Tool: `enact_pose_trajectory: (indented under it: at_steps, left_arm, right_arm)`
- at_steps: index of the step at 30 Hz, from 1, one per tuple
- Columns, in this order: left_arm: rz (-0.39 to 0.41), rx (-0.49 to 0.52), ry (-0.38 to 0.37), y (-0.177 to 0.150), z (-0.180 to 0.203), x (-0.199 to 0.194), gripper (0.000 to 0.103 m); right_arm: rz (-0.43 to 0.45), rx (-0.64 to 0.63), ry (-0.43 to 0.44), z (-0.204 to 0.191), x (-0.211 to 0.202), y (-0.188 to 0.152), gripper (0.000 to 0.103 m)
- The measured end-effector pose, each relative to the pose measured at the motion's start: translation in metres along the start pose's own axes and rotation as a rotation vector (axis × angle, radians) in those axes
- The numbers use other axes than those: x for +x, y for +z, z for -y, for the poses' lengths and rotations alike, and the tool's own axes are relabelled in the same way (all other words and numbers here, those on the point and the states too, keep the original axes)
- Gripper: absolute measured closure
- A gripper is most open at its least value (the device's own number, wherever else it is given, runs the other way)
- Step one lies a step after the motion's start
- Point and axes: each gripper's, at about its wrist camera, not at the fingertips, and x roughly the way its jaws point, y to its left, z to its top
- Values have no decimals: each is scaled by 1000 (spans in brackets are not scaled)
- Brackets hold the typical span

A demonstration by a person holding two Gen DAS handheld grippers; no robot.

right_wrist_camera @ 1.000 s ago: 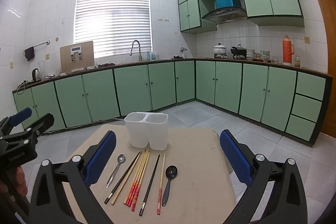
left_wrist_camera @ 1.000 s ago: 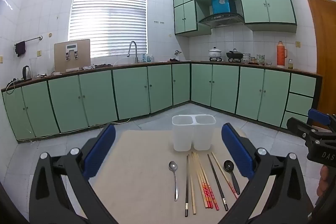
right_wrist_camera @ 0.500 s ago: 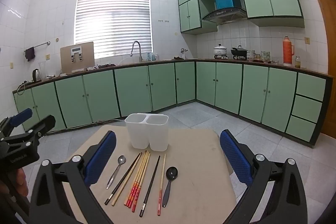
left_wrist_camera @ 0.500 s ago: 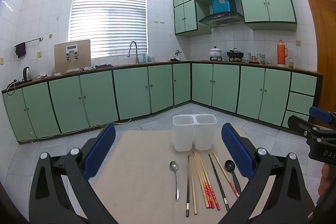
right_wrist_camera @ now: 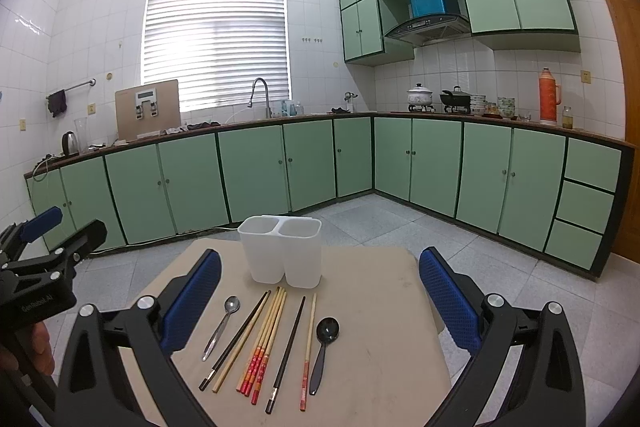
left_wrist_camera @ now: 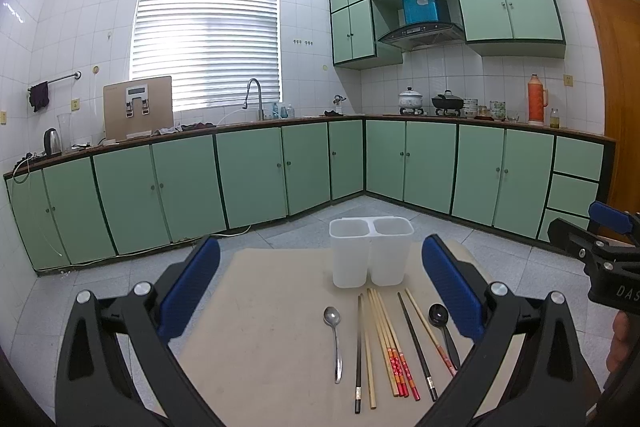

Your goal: Organize utensils

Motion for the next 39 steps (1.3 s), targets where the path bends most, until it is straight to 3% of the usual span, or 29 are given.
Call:
enact_pose_trajectory:
  at_steps: [39]
  left_arm:
    - [-2,2,-1,-3,1,1,5]
  right_arm:
    - [-3,3,0,6,-3,-2,6]
